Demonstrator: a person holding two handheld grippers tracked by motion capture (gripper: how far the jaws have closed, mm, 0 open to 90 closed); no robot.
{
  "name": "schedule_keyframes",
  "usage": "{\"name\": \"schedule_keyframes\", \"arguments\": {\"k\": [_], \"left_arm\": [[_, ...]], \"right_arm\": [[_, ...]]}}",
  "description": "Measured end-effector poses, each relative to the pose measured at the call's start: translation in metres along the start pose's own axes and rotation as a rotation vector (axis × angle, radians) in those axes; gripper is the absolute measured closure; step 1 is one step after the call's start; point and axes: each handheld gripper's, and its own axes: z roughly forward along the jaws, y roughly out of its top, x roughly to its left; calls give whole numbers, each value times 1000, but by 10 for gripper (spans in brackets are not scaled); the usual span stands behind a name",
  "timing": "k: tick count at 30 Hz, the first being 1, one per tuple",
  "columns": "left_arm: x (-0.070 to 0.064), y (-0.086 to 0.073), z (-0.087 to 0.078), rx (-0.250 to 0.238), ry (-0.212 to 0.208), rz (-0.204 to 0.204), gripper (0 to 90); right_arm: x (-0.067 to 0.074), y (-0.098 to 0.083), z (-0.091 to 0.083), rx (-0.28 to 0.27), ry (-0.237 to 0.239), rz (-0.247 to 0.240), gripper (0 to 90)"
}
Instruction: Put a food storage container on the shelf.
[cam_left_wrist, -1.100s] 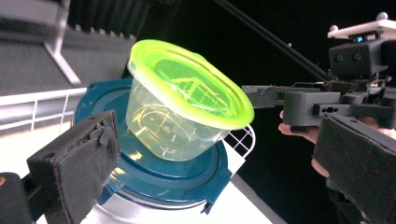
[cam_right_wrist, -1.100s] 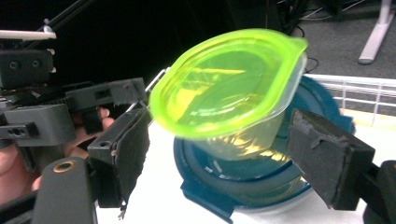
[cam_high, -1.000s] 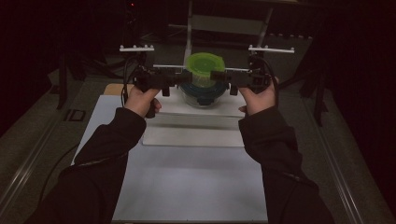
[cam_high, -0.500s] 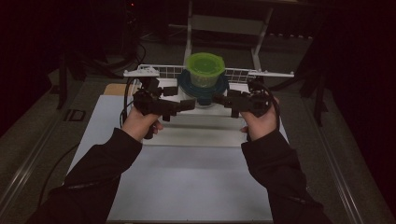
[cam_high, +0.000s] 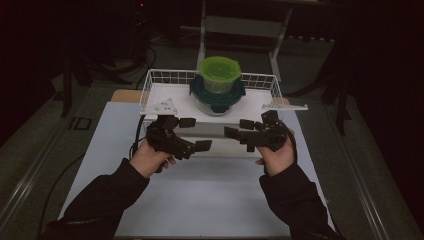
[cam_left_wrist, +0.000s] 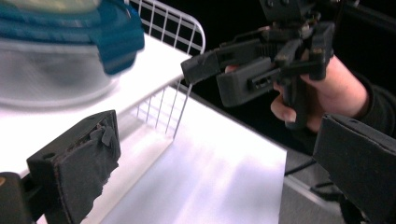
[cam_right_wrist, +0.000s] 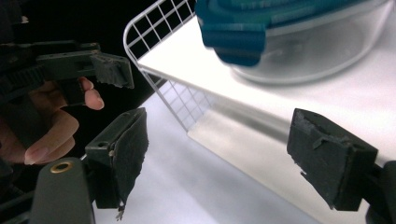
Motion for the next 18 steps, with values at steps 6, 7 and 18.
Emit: {"name": "schedule_keyframes", "arguments": {"k": [6, 7, 18], "left_arm": [[-2, -25, 6, 38, -33, 1, 2], [-2, -28, 7, 39, -35, 5, 2], [-3, -64, 12, 86, -40, 5, 2]], "right_arm": [[-7, -21, 4, 11, 11, 13, 182], [-9, -25, 5, 17, 12, 19, 182], [-16, -62, 9, 46, 27, 17, 176]]}}
